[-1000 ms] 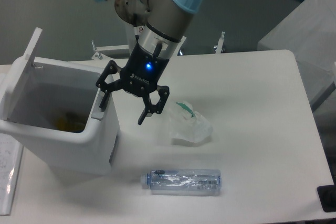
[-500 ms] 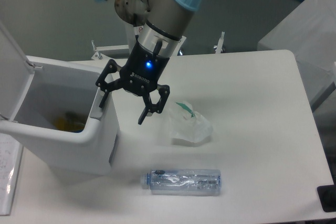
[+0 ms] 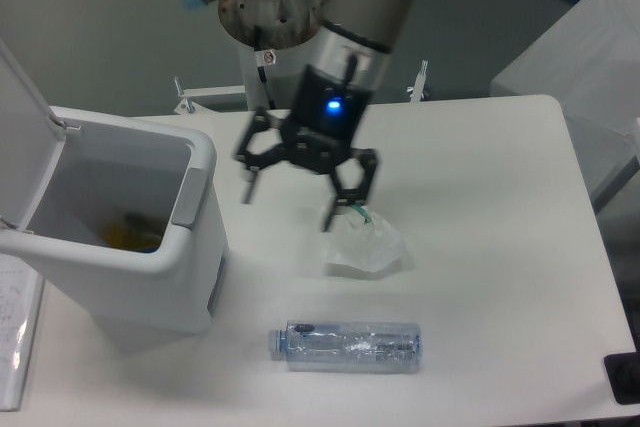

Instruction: Open the trash can

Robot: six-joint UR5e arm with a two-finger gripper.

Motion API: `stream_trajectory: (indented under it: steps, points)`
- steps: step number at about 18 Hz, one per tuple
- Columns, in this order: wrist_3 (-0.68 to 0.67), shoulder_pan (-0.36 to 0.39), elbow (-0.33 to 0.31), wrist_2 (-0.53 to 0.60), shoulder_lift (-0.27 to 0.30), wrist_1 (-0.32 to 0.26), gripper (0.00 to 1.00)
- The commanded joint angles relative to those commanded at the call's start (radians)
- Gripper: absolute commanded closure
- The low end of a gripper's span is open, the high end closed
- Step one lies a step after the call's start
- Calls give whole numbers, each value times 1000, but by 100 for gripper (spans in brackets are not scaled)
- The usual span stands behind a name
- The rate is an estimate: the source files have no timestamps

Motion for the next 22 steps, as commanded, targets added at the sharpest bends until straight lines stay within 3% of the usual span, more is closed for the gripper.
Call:
stream_trajectory:
  steps: [3, 6, 11, 13, 17, 22]
  points:
    - [59, 35, 38, 92, -103, 0, 0]
    - [150, 86, 57, 219, -132, -11, 0]
    - [281, 86, 103, 272, -155, -67, 0]
    - [318, 83, 141, 339, -167, -132, 0]
    - [339, 78, 239, 347, -212, -257, 0]
    - [339, 77, 229, 352, -212, -255, 0]
